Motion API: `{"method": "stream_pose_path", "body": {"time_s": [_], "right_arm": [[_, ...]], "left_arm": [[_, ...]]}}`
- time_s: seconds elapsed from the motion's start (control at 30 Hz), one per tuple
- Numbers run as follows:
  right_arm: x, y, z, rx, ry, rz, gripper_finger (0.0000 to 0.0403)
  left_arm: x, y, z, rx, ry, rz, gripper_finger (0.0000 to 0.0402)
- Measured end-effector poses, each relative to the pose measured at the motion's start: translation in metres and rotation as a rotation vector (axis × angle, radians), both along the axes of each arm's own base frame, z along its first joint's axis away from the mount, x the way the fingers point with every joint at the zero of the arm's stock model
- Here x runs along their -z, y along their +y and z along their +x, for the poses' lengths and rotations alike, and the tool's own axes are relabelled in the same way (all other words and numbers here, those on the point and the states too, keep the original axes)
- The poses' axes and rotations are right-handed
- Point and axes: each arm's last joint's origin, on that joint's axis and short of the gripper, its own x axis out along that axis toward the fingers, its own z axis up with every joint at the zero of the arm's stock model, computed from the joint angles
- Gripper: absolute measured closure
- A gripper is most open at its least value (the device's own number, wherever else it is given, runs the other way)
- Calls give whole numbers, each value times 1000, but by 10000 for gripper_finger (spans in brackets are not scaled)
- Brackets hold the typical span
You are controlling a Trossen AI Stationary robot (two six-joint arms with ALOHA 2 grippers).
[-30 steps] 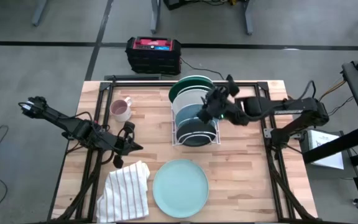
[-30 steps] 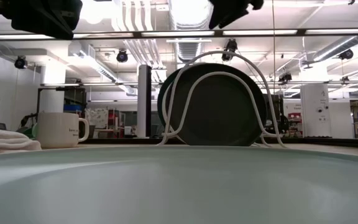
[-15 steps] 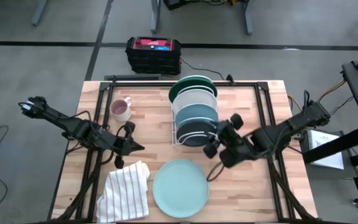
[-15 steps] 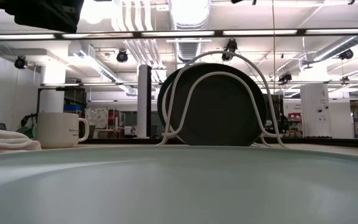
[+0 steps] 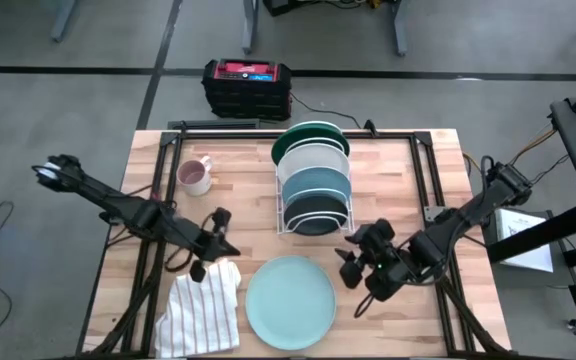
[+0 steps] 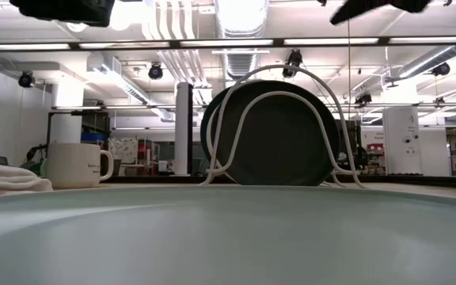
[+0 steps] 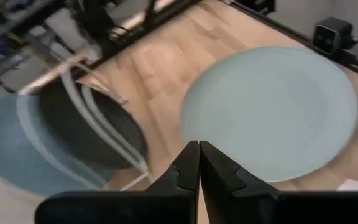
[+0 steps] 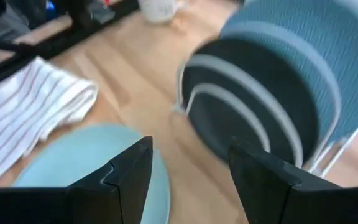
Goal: Sort dishes
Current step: Put the white plate into the dish rack
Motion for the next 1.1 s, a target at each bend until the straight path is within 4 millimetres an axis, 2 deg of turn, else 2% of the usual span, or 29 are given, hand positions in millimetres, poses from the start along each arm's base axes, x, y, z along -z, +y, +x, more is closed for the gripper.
{"method": "stream_pose_path", "body": {"time_s": [0.27,0.47,0.67,0.8,1.1], "right_arm": [[25,10,-12,12,78,219,203],[55,13,-20,59,165,424,203],[86,18,-18,17,87,597,203],[100,17,-18,2,26,651,203],[124,15,-22,40,76,644,192]], "left_arm": [[31,-13,21,-5,200,-83,401],[51,-25,29,7,324,-148,401],[69,-35,39,35,378,-165,401],[80,-40,43,82,389,-200,401],[97,-43,46,57,421,-247,401]]}}
